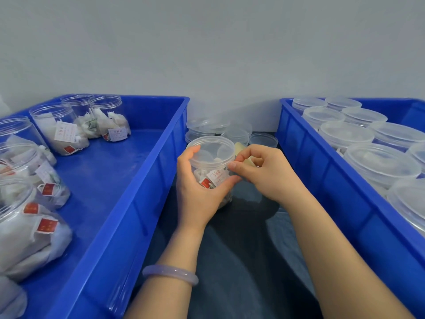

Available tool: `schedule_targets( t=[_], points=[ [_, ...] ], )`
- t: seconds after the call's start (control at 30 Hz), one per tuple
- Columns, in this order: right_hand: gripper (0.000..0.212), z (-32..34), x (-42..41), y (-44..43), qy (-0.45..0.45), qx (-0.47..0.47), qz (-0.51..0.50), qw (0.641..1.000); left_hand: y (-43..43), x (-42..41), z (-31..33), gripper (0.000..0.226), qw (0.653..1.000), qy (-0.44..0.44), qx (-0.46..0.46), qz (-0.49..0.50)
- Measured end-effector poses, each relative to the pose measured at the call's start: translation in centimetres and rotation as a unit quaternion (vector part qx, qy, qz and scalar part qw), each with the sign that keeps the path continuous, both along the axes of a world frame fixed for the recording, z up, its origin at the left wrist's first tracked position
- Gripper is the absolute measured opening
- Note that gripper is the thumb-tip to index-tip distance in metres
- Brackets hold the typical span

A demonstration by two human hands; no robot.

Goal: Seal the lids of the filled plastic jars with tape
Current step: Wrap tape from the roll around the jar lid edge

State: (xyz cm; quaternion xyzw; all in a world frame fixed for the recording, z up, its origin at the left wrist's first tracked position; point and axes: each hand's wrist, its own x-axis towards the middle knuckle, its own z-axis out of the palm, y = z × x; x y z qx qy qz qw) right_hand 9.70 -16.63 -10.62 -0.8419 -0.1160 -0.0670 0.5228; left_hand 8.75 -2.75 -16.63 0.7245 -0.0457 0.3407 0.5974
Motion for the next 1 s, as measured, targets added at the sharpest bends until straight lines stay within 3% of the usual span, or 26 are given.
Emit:
schedule_targets(
  t=[0.3,0.73,1.0],
  points=[
    [0.019,0.16,-0.14,-0.15,0.001,-0.023,-0.002,1.0,0.04,0.13,0.19,0.069,0.999,0.007,-0.031,-0.014],
    [0.017,0.21,-0.14,-0.73,-0.001,-0.042,0.047,0.998,0.21,0.0,0.39,0.07,0.999,0.002,-0.039,-0.034],
    [0.018,0.22,-0.14,-0.75,-0.005,-0.055,0.067,0.996,0.27,-0.14,0.85,0.052,0.995,0.003,-0.078,-0.064]
  ],
)
